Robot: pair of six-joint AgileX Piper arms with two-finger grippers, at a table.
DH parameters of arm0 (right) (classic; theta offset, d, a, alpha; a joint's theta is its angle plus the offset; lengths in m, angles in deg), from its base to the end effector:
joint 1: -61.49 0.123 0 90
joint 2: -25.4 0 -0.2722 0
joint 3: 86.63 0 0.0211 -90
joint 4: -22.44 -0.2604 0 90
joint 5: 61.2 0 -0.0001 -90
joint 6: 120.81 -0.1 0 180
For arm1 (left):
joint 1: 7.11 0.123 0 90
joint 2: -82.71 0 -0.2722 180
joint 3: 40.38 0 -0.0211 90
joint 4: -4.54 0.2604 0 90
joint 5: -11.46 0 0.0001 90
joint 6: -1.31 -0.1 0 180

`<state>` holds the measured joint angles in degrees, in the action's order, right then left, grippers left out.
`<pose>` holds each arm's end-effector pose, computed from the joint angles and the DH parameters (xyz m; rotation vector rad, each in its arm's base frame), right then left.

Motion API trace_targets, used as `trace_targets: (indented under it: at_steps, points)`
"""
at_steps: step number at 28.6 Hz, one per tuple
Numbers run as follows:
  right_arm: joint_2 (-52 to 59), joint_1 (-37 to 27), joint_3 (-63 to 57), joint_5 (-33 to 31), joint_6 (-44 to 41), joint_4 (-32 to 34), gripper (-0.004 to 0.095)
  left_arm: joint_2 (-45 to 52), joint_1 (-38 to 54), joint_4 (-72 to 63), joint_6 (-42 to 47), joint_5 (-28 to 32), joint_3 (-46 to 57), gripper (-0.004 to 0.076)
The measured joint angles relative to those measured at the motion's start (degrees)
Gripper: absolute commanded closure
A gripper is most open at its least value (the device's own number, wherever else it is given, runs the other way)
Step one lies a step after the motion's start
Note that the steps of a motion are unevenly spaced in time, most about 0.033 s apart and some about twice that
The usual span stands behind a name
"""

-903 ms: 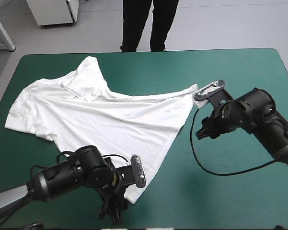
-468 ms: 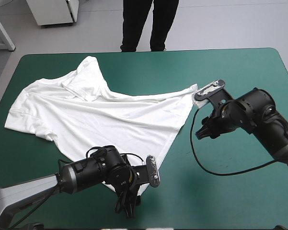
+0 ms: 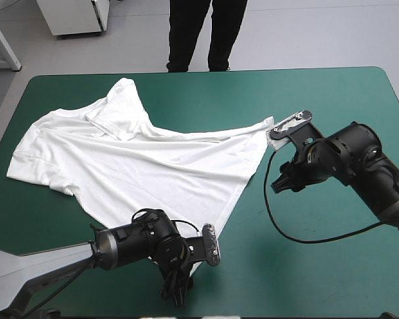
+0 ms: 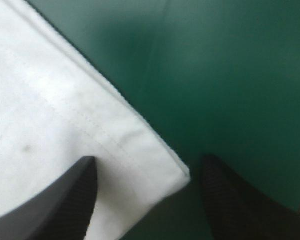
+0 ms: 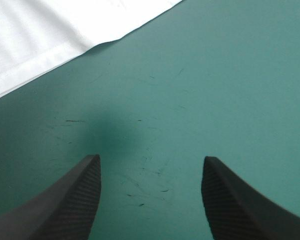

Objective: Fold the cloth

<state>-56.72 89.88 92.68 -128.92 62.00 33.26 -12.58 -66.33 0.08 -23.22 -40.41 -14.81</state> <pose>0.2434 0.1118 0.3607 -0.7308 2.4931 -0.0947 0.1340 -0.2369 0.1796 1.9761 2.3048 -0.1507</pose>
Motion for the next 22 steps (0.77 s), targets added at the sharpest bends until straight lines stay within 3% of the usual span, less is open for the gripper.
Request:
trace_targets:
  at_steps: [5,6,15,19,22]
  points:
    - [0.0,0.0,0.0,0.1,0.0,0.0,0.0354,-0.2,0.1,1.0,1.3,1.9,0.6,0.0720]
    - [0.0,0.0,0.0,0.2,0.0,0.0,0.0354,-0.5,0.1,1.0,1.5,2.3,0.6,0.0742]
    - [-3.8,0.0,1.8,3.6,-2.1,5.1,0.0354,-0.6,0.1,1.8,3.7,3.0,0.6,0.0746]
    - [-11.3,-0.6,7.9,4.2,-2.8,7.3,0.0354,-0.4,0.2,1.3,4.4,2.8,0.5,0.0746]
    - [-20.3,-2.9,16.4,4.9,-2.8,5.3,0.0354,0.2,0.6,0.2,4.6,2.8,0.6,0.0746]
